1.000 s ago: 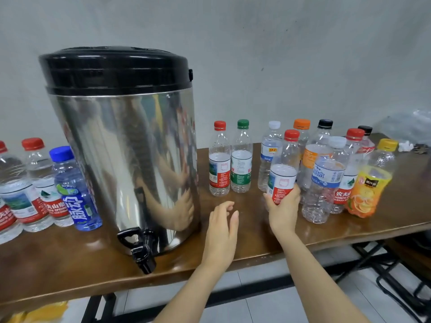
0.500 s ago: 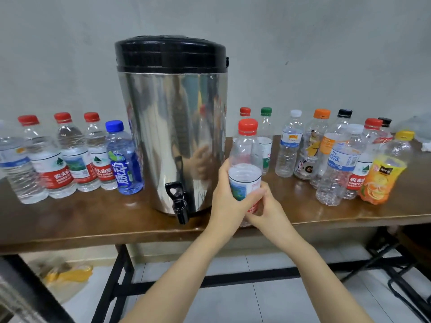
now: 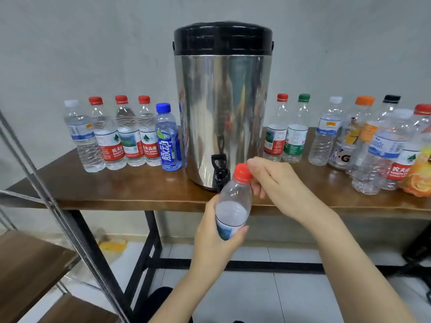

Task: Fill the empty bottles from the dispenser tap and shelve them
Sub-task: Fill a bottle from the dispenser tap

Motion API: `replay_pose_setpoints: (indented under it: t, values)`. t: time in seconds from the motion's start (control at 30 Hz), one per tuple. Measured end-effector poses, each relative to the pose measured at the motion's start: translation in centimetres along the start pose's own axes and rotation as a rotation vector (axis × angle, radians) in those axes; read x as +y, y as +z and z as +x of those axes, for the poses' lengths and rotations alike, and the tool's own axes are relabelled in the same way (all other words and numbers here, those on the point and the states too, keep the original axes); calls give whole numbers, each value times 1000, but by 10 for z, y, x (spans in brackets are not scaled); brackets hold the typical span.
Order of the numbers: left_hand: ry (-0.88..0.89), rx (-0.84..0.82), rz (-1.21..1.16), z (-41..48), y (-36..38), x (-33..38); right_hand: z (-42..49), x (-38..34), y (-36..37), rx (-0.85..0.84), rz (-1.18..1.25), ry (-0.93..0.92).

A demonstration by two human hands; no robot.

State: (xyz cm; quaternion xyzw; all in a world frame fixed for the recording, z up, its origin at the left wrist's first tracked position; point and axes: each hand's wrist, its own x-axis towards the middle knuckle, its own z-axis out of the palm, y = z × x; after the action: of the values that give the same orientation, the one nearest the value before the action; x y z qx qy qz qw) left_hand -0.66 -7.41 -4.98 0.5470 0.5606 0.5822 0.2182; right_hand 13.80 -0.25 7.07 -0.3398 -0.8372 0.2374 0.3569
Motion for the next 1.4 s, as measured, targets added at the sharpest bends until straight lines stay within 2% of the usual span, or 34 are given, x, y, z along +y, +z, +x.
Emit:
replay_pose_setpoints:
  t: [0.07,0.17,0.33,0.4,0.5,0.7,0.77,0.9,0.97,1.03,1.13,1.27,1.4]
  values:
    - [-18,-28,68,-6,-6,-6,3,-14,9,-64,-318,-10]
    - [-49,-26,115,-12,-11,-11,9,-26,28,-2,-767,1]
    - [-79,16,161,-16,-18,-11,11,-31,48,34,-916,-4]
    - [-74,34,169,-16,-21,-15,12,-28,47,72,-912,12]
    - [-76,40,126,-14,-24,-20,13,-21,46,67,-804,-78]
    - [-95,9,70,-8,-30,-21,16,-19,36,-124,-509,-237]
    - [-129,-49,28,-6,-32,-22,16,-17,34,-192,-489,-260]
    - [-232,-311,-91,0,-44,-27,14,-11,30,-313,-378,-270]
    - [-261,-383,-132,2,-48,-29,12,-10,29,-364,-328,-264]
    - [-245,-359,-155,2,-46,-30,11,-11,26,-386,-322,-193]
    - [-194,-263,-164,3,-40,-32,12,-9,23,-333,-311,-52]
    - [-171,-191,-111,5,-37,-33,16,-6,24,-254,-301,-46]
    - [-146,-157,-30,5,-39,-34,20,-4,21,-348,-288,-33]
